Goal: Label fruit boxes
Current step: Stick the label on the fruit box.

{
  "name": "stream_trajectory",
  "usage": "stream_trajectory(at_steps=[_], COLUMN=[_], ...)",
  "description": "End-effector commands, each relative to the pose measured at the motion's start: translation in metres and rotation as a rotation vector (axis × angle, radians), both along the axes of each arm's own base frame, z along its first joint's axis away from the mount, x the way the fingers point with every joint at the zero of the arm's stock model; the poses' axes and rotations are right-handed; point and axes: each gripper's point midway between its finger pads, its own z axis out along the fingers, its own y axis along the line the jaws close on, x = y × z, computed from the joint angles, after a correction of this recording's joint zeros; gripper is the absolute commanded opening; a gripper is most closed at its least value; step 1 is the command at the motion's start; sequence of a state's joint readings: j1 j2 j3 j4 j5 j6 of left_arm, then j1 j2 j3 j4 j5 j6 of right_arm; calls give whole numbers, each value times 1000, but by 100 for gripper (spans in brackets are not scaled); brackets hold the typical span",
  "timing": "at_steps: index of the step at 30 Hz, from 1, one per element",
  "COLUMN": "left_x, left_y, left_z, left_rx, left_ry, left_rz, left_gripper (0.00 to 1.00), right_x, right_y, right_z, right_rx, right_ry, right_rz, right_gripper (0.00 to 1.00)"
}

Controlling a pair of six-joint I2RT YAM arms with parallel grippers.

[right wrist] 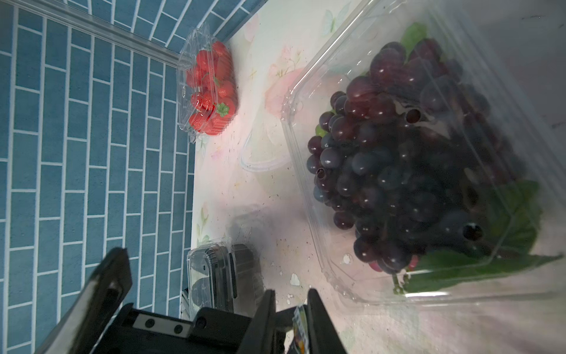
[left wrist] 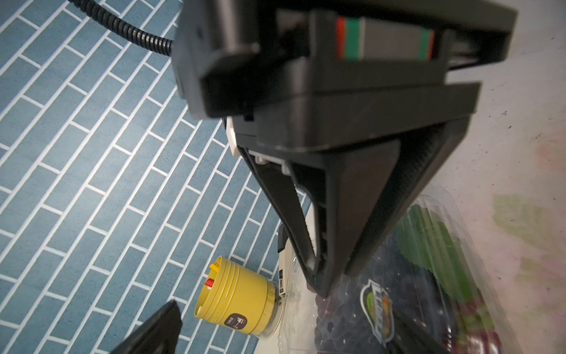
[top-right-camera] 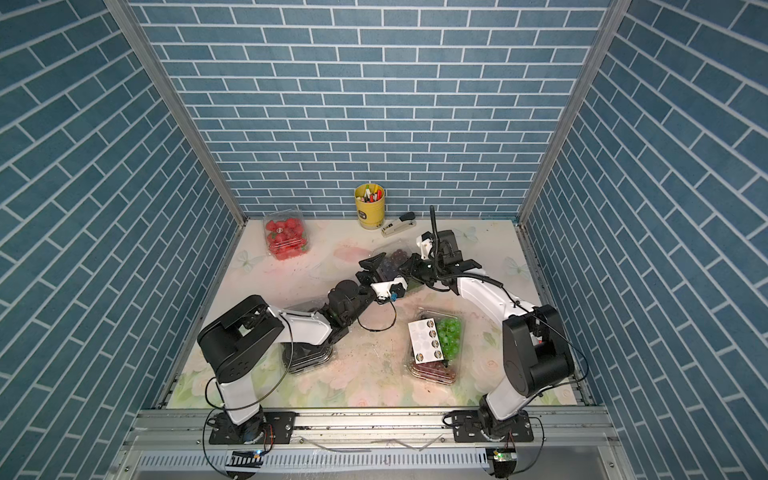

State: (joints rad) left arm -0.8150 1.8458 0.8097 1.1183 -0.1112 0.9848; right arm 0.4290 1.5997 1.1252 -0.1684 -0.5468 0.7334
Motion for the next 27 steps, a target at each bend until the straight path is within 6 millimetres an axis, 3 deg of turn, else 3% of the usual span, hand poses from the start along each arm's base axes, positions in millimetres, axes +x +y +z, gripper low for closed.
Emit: stream_trajectory(at_steps=[1,27], left_x=[3,8], left_y=[-4,-2], left_z=[3,5], left_rx=[-6,-15], left_ry=[-16,-30], left_rz=[3,34], left_gripper=[100,100], right_x=[0,-8], right_y=[-3,2], right_z=[-5,-15], right_rx=[-42,-43], right_ry=[-4,33], right_rz=[-4,17], right_gripper=[21,16])
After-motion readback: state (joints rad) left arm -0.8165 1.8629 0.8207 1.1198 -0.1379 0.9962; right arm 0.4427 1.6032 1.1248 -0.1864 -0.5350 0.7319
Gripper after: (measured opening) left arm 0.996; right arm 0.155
